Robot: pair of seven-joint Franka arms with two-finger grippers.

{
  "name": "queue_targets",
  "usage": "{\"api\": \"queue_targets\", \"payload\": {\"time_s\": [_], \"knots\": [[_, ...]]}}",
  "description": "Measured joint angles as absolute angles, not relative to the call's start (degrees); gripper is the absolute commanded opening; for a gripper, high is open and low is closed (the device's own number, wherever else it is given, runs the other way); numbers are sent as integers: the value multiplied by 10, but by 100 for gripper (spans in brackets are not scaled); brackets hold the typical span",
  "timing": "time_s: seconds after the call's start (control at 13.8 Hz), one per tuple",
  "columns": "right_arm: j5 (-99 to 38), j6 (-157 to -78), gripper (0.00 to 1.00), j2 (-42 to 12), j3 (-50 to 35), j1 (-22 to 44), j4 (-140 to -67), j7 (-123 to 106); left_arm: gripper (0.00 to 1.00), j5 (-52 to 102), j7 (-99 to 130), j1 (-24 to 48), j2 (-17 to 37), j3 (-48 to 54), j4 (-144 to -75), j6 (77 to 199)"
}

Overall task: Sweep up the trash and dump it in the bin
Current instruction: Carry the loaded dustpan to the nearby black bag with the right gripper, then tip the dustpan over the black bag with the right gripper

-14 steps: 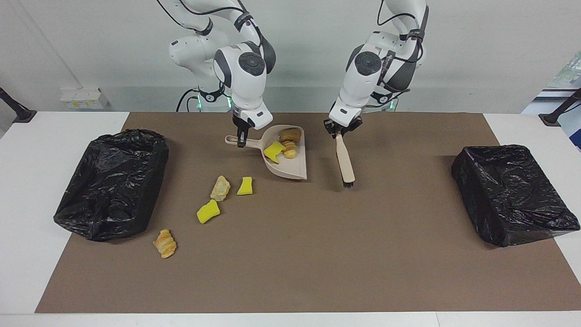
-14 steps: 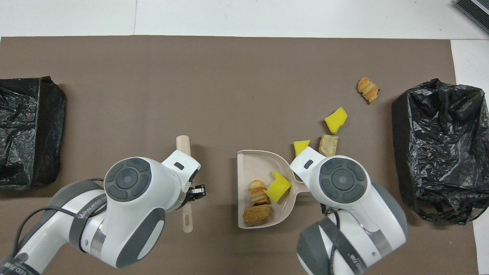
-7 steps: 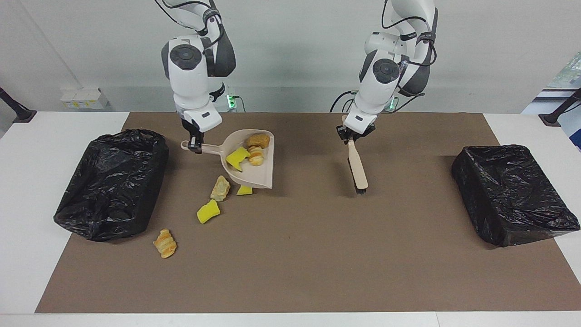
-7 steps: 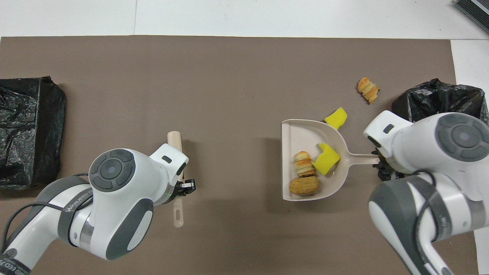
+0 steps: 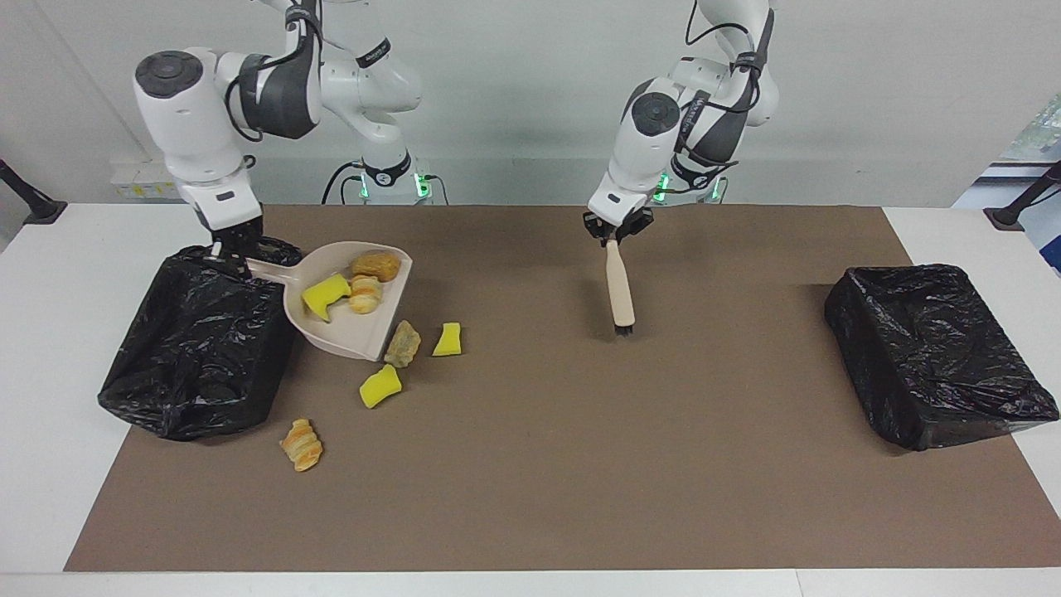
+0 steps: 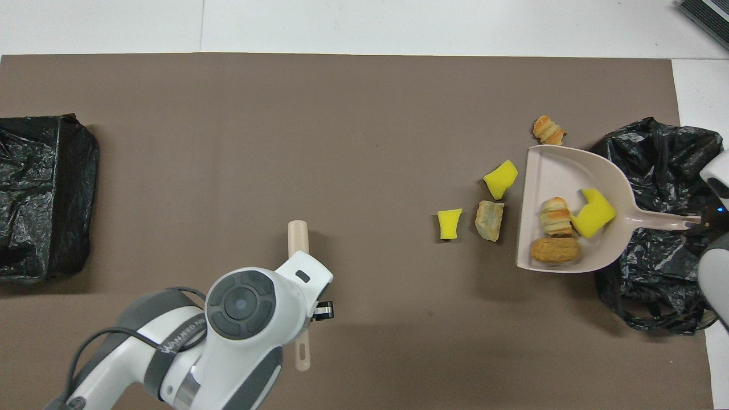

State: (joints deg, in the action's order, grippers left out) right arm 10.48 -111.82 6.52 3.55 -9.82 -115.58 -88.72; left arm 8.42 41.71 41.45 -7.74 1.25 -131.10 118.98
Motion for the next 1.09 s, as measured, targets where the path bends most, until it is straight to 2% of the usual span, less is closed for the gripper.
{"api": "queue_targets", "payload": {"time_s": [0.22, 0.44, 0.8, 1.09], "knots": [[142, -1134, 0, 44, 37, -177, -1114, -963, 0, 84, 523, 519, -78, 16, -1327, 1230], [221, -1177, 0, 23, 37, -222, -1085, -994, 0, 84, 614, 601, -79, 18, -1375, 1312], [416, -1229, 0, -10, 36, -229, -1084, -923, 0, 84, 642, 622, -94, 17, -1414, 1340], [477, -1232, 0, -39, 31, -226, -1084, -890, 0, 84, 645, 628, -104, 17, -1441, 1379]]}}
